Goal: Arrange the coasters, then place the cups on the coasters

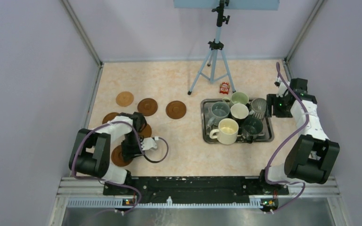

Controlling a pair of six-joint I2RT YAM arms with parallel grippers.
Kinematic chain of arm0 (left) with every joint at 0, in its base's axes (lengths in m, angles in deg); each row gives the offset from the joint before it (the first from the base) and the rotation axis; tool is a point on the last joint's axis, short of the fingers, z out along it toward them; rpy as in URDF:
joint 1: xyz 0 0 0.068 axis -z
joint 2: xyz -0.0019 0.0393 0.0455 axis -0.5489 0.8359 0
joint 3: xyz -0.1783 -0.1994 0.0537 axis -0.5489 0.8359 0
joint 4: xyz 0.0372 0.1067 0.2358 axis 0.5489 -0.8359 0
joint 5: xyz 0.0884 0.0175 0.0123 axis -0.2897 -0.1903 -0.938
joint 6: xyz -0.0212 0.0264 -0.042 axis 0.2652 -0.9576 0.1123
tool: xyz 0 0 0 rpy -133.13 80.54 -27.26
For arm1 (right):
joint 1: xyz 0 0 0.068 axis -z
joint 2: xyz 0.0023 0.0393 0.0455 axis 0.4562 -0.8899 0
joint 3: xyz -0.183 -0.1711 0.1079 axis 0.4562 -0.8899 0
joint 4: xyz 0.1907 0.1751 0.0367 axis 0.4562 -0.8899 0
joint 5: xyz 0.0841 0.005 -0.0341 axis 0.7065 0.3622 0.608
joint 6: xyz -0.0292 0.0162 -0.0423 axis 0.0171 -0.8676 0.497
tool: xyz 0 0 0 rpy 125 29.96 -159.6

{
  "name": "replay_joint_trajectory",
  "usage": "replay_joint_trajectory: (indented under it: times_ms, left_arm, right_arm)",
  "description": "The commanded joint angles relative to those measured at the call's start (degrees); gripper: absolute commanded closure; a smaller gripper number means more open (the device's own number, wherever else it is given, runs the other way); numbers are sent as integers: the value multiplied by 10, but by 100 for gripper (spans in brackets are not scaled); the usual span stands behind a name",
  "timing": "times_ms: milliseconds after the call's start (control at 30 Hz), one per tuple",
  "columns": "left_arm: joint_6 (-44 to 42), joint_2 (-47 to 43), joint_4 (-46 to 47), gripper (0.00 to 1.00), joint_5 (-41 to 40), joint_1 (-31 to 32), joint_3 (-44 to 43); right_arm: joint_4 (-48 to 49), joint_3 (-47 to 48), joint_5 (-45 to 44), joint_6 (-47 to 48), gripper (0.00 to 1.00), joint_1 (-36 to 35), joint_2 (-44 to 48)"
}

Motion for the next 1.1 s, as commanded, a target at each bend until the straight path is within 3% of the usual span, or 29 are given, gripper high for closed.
replay_joint_trajectory:
  times_ms: [0, 267, 567, 800, 1067]
  left_arm:
    - [26, 54, 99, 51, 235, 64, 20]
    - [86, 109, 117, 51, 289, 165, -35]
    - [230, 206, 199, 51, 346, 264, -158]
    - [336, 278, 262, 51, 296, 271, -260]
    - [376, 325, 279, 48, 250, 269, -361]
  right_arm:
    - [8, -9, -10, 11, 37, 5, 38]
    - [8, -25, -15, 13, 37, 5, 53]
    - [7, -15, -17, 9, 37, 5, 52]
    - [6, -12, -17, 1, 37, 5, 50]
    - [9, -11, -10, -12, 38, 4, 46]
